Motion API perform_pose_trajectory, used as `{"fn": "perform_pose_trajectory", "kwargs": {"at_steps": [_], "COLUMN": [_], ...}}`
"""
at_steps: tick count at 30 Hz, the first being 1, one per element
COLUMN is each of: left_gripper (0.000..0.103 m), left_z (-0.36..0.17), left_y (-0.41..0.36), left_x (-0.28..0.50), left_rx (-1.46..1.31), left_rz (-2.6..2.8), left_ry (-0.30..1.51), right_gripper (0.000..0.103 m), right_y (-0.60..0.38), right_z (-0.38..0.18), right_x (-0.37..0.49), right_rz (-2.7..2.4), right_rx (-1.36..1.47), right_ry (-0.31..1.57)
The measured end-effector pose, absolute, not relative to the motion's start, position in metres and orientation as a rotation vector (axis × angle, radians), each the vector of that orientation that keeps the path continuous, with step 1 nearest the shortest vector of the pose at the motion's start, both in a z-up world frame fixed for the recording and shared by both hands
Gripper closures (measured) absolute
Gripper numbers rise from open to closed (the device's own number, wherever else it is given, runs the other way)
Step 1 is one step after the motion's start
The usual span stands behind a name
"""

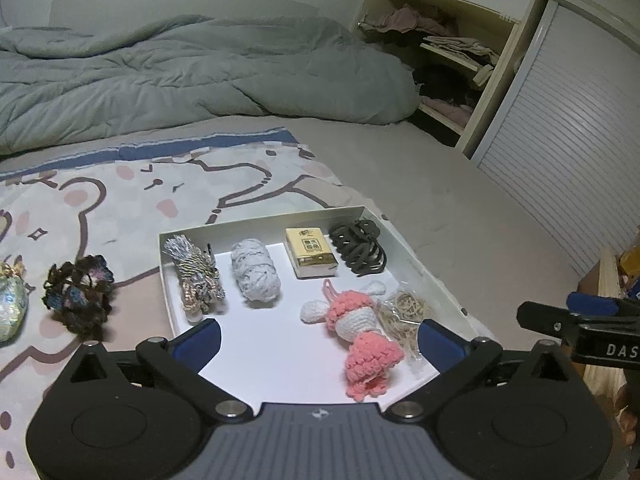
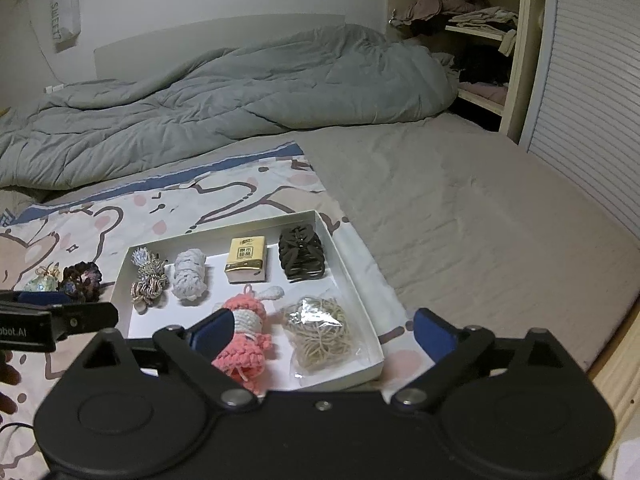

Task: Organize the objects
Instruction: 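Withdraw both tools from the box toward the blue pouch and scrunchie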

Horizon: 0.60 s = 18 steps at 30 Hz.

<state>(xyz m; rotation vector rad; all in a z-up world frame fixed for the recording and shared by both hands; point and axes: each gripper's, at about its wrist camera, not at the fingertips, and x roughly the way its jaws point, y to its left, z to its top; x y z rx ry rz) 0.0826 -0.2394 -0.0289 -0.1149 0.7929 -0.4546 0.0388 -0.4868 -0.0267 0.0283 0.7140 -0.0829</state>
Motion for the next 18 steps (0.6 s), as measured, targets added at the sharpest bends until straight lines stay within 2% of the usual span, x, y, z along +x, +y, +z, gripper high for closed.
{"fn": "perform_pose_trajectory", "kwargs": {"at_steps": [3, 18], "left_gripper": [0.0, 0.0], "left_z": [-0.027, -0.025], "left_y": [-0.237, -0.199], "left_x": [0.082, 0.09], "left_rx": [-0.106, -0.096], "left_rz": [-0.448, -0.374], "left_ry": [0.789, 0.79], "right_gripper": [0.0, 0.0], "right_y": [-0.486, -0.471], "right_z": [-0.025, -0.025], "right_x": [0.037, 0.046], "right_rz": [-0.093, -0.103], "right_rx": [0.021, 0.016], "right_ry": [0.709, 0.703]}}
